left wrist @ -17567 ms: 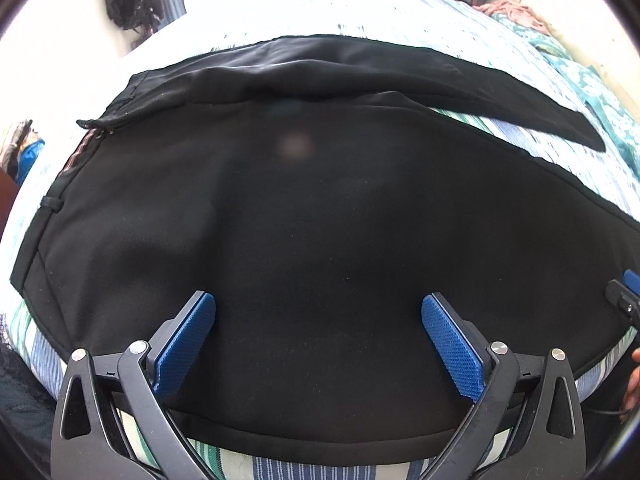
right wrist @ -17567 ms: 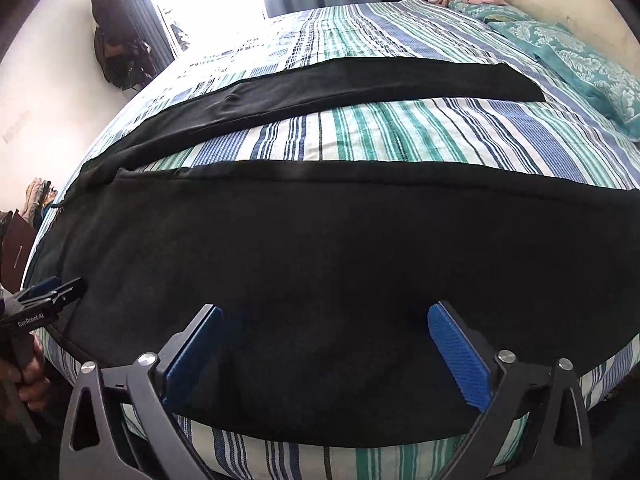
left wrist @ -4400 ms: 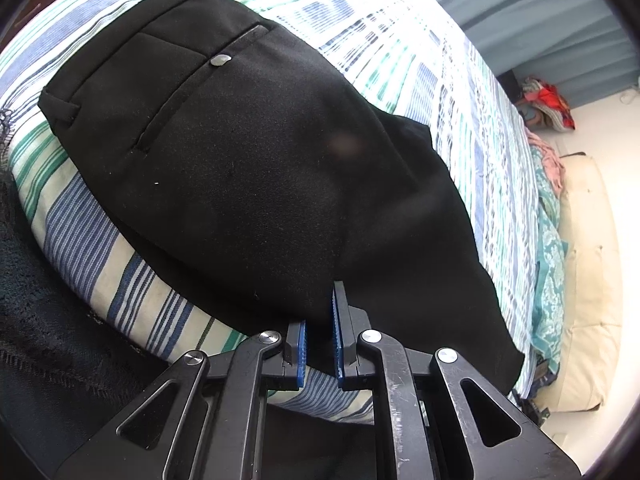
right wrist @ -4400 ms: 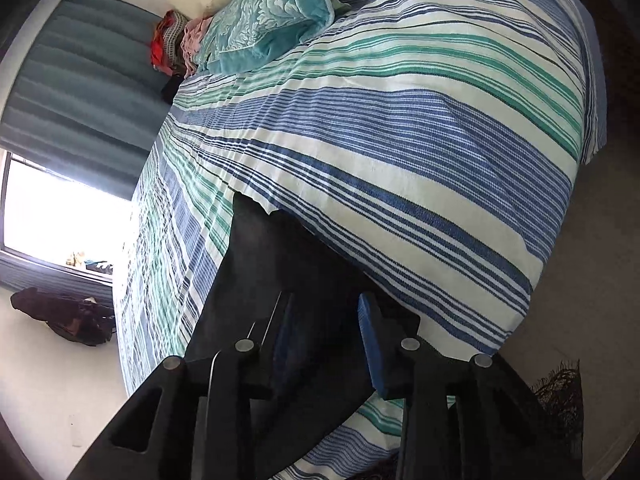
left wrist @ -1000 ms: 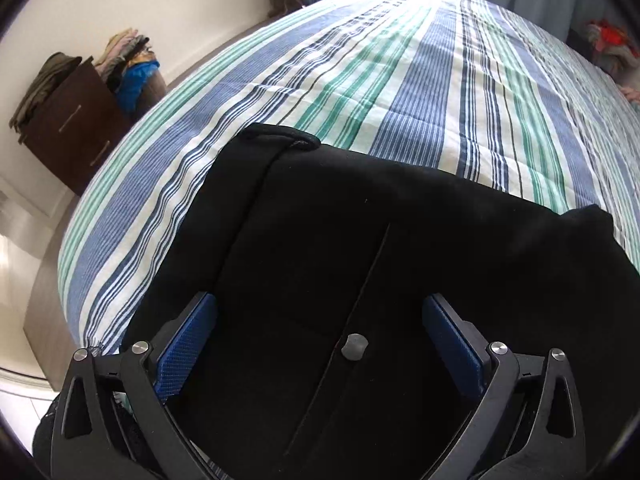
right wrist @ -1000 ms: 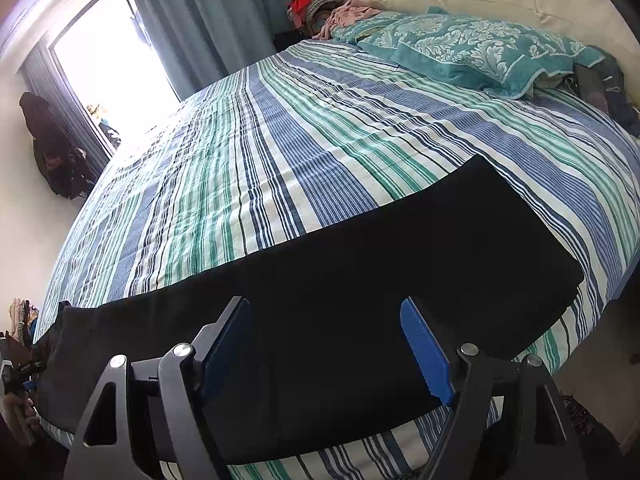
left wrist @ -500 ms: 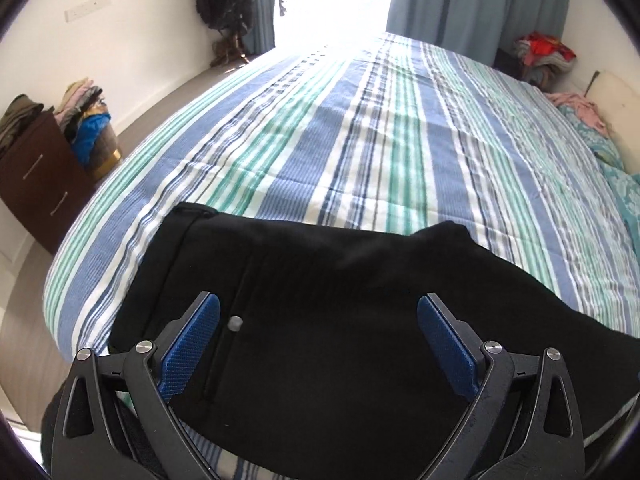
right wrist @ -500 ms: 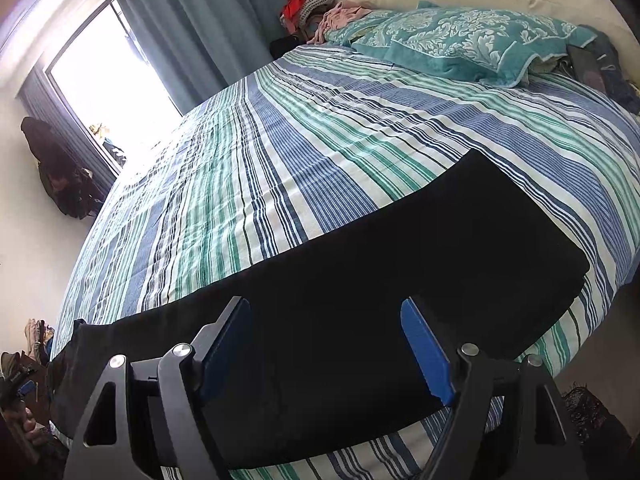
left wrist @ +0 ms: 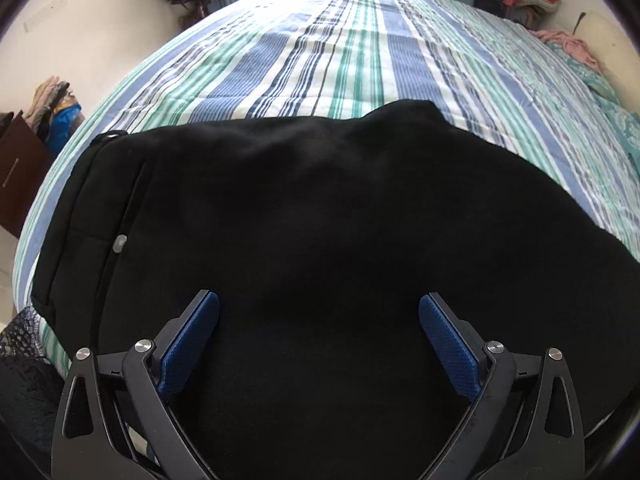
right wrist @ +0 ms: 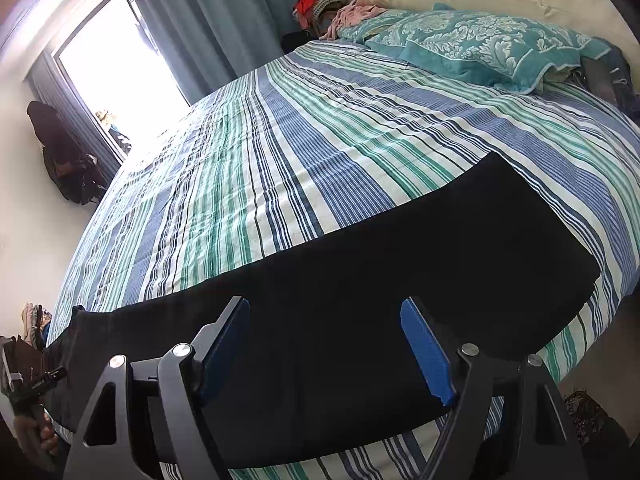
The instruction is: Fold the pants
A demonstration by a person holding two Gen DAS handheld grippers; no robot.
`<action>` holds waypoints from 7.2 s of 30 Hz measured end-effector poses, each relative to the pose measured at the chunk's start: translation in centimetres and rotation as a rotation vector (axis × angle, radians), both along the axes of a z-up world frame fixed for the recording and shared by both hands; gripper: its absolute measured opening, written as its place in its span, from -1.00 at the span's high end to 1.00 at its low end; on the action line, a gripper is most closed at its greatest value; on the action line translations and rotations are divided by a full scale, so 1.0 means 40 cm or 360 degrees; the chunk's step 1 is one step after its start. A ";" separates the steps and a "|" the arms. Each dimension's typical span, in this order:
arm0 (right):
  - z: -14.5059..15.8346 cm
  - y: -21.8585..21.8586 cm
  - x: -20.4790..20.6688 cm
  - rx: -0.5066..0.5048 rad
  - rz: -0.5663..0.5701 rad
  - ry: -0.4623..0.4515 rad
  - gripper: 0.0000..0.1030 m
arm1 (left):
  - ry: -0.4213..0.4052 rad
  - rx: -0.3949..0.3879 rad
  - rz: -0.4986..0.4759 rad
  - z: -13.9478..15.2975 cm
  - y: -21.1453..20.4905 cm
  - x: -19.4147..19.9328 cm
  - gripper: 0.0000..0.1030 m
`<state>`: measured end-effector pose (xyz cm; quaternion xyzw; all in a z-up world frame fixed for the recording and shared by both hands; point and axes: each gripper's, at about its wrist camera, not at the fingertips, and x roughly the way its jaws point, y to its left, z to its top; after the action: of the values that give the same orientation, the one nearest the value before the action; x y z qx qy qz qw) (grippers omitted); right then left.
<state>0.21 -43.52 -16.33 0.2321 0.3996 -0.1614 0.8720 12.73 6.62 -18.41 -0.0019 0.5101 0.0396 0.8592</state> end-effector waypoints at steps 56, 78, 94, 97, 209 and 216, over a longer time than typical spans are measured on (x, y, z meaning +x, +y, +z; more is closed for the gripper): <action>-0.131 -0.456 0.083 0.0798 0.0346 0.0382 -0.23 | 0.0048 -0.0016 0.0085 0.031 0.008 -0.032 -0.97; 0.103 -0.036 0.162 0.1424 0.0489 -0.0289 0.74 | -0.0081 -0.0451 0.0253 0.087 0.126 -0.058 -0.97; -0.058 0.772 0.457 0.1271 0.0906 0.0065 -0.28 | -0.0143 -0.0407 0.0156 0.097 0.122 -0.091 -0.97; -0.001 0.718 0.437 0.1112 0.0921 -0.0057 -0.37 | -0.0171 -0.0598 0.0054 0.121 0.101 -0.112 -0.97; 0.029 0.303 0.203 0.0952 0.0466 -0.0153 -0.71 | -0.0088 -0.0240 -0.0294 0.102 -0.085 -0.117 -0.36; -0.089 0.432 0.079 0.0732 0.0583 0.0093 -0.66 | -0.0099 -0.0213 -0.0305 0.113 -0.107 -0.125 -0.58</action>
<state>3.38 -26.26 -19.88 0.3428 0.4859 0.0870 0.7993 7.73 2.33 -13.91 -0.0118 0.4826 -0.0770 0.8724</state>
